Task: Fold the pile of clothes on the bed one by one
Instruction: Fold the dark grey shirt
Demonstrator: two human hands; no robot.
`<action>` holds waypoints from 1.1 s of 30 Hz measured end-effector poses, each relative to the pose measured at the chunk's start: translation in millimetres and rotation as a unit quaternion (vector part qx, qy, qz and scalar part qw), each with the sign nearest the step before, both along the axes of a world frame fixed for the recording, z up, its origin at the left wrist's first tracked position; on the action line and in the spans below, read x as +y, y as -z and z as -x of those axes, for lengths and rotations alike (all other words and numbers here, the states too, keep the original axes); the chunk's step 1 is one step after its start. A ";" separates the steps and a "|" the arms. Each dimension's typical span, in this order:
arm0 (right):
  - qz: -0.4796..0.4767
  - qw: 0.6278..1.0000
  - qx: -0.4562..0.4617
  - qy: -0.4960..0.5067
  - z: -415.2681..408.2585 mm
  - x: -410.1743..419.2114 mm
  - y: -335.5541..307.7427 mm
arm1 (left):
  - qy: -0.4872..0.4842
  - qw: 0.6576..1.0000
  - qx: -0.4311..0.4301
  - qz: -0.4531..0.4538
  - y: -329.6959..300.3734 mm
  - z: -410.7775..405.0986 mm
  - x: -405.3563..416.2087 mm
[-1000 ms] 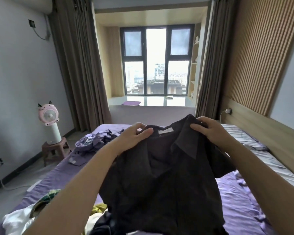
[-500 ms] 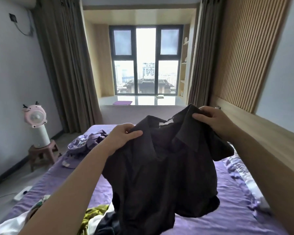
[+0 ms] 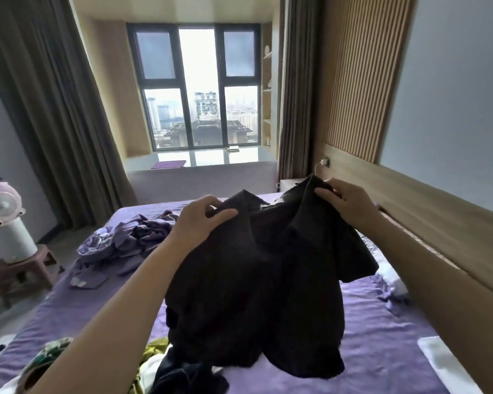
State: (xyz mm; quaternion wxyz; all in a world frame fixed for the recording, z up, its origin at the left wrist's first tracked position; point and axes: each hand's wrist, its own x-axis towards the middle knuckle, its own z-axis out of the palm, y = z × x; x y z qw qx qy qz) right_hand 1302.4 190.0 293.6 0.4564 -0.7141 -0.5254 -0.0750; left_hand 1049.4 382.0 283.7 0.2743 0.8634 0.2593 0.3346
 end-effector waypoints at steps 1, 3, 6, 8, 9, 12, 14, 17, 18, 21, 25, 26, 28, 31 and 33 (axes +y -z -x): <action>0.000 1.000 0.005 0.002 0.9 -5.1 2.4 | 0.015 1.000 0.001 0.023 1.7 -0.6 -1.9; 0.008 1.000 0.022 0.009 1.0 -17.1 9.2 | 0.040 0.998 0.017 0.055 6.3 -2.4 -7.1; 0.034 0.998 0.030 0.043 -2.3 -36.7 26.2 | 0.070 0.993 0.050 0.082 18.2 -8.0 -21.3; 0.066 0.995 -0.012 0.070 -2.4 -49.4 38.4 | 0.081 0.991 0.082 0.074 28.4 -14.4 -31.7; 0.081 0.993 -0.031 0.080 -1.3 -55.0 43.5 | 0.087 0.989 0.097 0.074 33.1 -17.8 -36.5; 0.111 0.989 -0.046 0.089 -2.0 -71.2 56.0 | 0.101 0.980 0.143 0.090 48.0 -25.7 -50.1; 0.133 0.987 -0.044 0.082 -7.2 -79.5 62.6 | 0.110 0.972 0.169 0.122 59.7 -28.7 -56.7; 0.205 0.976 -0.046 0.055 -18.0 -86.0 70.8 | 0.143 0.933 0.221 0.247 76.6 -33.3 -64.2; 0.231 0.971 -0.039 0.044 -22.2 -86.4 73.6 | 0.146 0.918 0.254 0.268 81.4 -36.1 -65.7; 0.314 0.949 -0.016 0.009 -38.6 -83.7 83.6 | 0.129 0.884 0.347 0.285 95.9 -50.9 -65.1; 0.415 0.909 0.026 -0.018 -72.5 -69.4 114.2 | 0.104 0.841 0.402 0.346 129.1 -81.9 -56.2; 0.425 0.904 0.039 -0.021 -83.7 -65.4 127.2 | 0.080 0.846 0.402 0.342 142.8 -92.1 -54.2; 0.427 0.901 0.067 -0.029 -107.5 -57.5 157.9 | 0.024 0.867 0.377 0.326 174.2 -113.8 -53.0; 0.418 0.899 0.127 -0.038 -139.3 -49.0 208.8 | 0.005 0.881 0.366 0.301 223.2 -143.0 -53.2; 0.428 0.889 0.158 -0.033 -158.0 -43.3 242.2 | 0.010 0.880 0.373 0.294 252.8 -159.8 -51.8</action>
